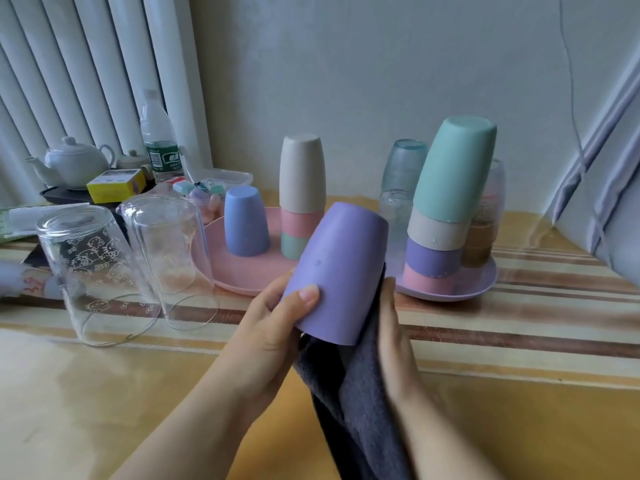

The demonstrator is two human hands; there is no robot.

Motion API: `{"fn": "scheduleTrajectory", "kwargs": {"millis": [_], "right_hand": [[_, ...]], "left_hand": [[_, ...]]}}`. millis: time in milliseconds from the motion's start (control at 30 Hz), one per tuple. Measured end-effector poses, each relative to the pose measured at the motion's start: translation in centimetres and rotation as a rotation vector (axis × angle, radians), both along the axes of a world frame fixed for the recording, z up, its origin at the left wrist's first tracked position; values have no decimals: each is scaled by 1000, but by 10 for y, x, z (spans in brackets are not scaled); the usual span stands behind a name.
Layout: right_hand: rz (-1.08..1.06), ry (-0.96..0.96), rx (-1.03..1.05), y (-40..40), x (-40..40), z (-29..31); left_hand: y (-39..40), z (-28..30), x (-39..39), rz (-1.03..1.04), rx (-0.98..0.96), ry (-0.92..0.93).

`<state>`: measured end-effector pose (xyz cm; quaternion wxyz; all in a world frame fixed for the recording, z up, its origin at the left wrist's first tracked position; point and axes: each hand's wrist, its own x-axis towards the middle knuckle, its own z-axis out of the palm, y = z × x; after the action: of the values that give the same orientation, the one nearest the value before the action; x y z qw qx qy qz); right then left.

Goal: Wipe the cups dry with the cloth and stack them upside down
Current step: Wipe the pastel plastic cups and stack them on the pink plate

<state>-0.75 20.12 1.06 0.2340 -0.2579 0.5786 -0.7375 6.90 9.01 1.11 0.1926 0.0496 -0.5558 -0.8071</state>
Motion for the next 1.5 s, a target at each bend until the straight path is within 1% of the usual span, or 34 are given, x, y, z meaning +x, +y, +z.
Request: {"fn": "scheduleTrajectory", "kwargs": {"millis": [100,200,233,300,367,467,567,667,733,833,933,1033,1067,1133,1167,1200,1233,1267,1300,1367,1400,1500], "right_hand": [[39,1,-2,0,2,-3],[-150,76,44,0,-2,0],[-198,114,33,2,-3,0],[-231,177,51,2,0,4],[-206,259,23,-5,4,-1],[-169,287,7,-12,12,-6],[-226,286,28,-10,10,-3],[-310,212,68,2,-8,5],[-339,90,30,13,-22,10],[-329,-63,-64,20,-26,15],[-191,-176,-124,14,-15,11],[-33,-253,-157,6,-6,7],[-37,-272,-147,6,-3,11],[-99,-145,-51,12,-3,18],[-178,-64,6,16,-6,19],[-264,-2,48,19,-8,18],[-295,34,66,19,-8,18],[-296,55,54,17,-7,17],[-301,77,30,13,-6,14],[-314,121,-8,5,0,11],[-307,165,-8,1,2,9],[-332,297,2,-9,10,3]], "left_hand": [[-5,0,-2,152,-159,-34],[-2,0,-6,350,-239,23],[1,1,-5,412,-298,32],[5,-2,-5,466,-432,14],[8,-5,-4,448,-481,-28],[12,-4,-4,385,-481,-61],[10,-6,-4,297,-488,-102],[10,-6,0,113,-544,-152],[13,-5,1,-5,-528,-166],[17,-1,3,-82,-356,-127],[11,-1,2,-167,-157,-93],[4,0,2,-212,-73,-75],[3,0,1,-199,-53,-92],[4,-2,-3,-69,-99,-134],[4,-3,-5,56,-167,-142],[4,-6,-7,204,-241,-120],[5,-7,-8,343,-312,-76],[6,-8,-8,445,-395,-20],[7,-8,-7,502,-501,24],[12,-10,-6,545,-725,24],[15,-11,-6,528,-767,-8],[18,-6,-6,403,-684,-84]]}}
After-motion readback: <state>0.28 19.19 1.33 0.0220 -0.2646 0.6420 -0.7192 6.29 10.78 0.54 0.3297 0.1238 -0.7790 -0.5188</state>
